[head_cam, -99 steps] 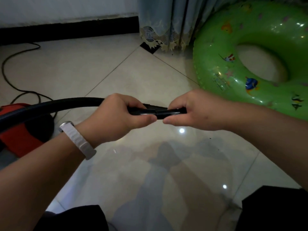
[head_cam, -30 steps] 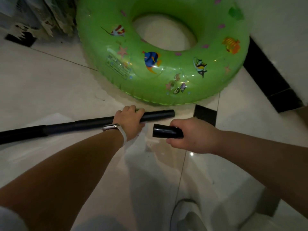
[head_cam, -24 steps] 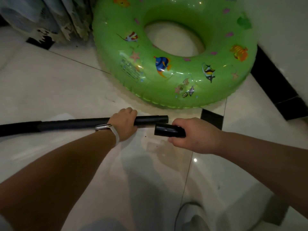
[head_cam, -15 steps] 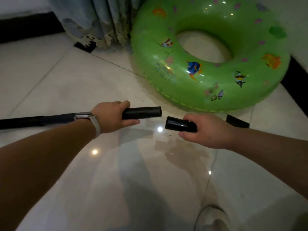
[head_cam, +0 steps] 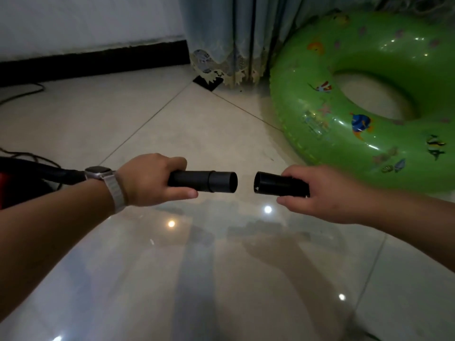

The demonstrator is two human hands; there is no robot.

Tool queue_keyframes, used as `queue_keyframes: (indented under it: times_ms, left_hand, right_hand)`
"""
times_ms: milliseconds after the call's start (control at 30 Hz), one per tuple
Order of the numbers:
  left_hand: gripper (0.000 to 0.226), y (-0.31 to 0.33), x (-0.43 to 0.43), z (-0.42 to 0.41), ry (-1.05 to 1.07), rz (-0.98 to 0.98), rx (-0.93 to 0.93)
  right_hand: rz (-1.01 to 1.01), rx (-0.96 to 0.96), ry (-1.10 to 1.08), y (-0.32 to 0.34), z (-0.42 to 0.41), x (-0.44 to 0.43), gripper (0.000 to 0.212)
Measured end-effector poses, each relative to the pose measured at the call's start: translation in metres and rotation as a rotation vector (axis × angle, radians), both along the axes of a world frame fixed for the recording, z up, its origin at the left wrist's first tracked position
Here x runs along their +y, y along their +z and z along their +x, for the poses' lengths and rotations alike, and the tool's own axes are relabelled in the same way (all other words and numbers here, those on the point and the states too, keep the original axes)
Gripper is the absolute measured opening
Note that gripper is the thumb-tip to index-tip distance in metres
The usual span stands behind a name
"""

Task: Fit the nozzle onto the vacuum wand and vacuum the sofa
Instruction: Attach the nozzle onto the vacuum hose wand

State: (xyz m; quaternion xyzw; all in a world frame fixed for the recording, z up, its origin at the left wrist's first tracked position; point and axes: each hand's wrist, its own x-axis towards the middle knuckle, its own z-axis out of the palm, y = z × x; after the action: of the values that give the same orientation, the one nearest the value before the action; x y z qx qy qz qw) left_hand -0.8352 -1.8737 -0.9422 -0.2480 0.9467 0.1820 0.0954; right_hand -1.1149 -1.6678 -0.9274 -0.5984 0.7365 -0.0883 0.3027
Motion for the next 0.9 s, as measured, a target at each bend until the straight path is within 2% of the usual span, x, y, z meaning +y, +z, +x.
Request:
queue_keyframes:
  times_ms: [200, 367, 533, 633, 733, 900]
  left_hand:
    - [0.089, 0.015, 0.008, 0.018, -0.019, -0.135, -0.047]
    - [0.093, 0.026, 0.000, 0.032, 0.060, -0.187, -0.047]
    - [0.099, 0.028, -0.003, 0.044, 0.037, -0.257, -0.102]
    - [0.100, 0.027, -0.001, 0.045, 0.040, -0.251, -0.131]
    - [0.097, 0.029, -0.002, 0.045, 0.059, -0.276, -0.127]
    - [0.075, 0.035, 0.002, 0.039, 0.079, -0.247, -0.187]
  right_hand:
    - [-0.013, 0.043, 0.120, 0.008, 0.027, -0.020, 0.032]
    - [-0.047, 0.010, 0.112, 0.011, 0.037, -0.031, 0.039]
    - [-0.072, 0.031, 0.104, 0.014, 0.048, -0.040, 0.030]
    - [-0.069, 0.078, 0.119, 0.015, 0.054, -0.045, 0.032]
    - [-0.063, 0.172, 0.183, 0.015, 0.056, -0.047, 0.033]
    - [-0.082, 0.226, 0.191, 0.015, 0.058, -0.048, 0.033]
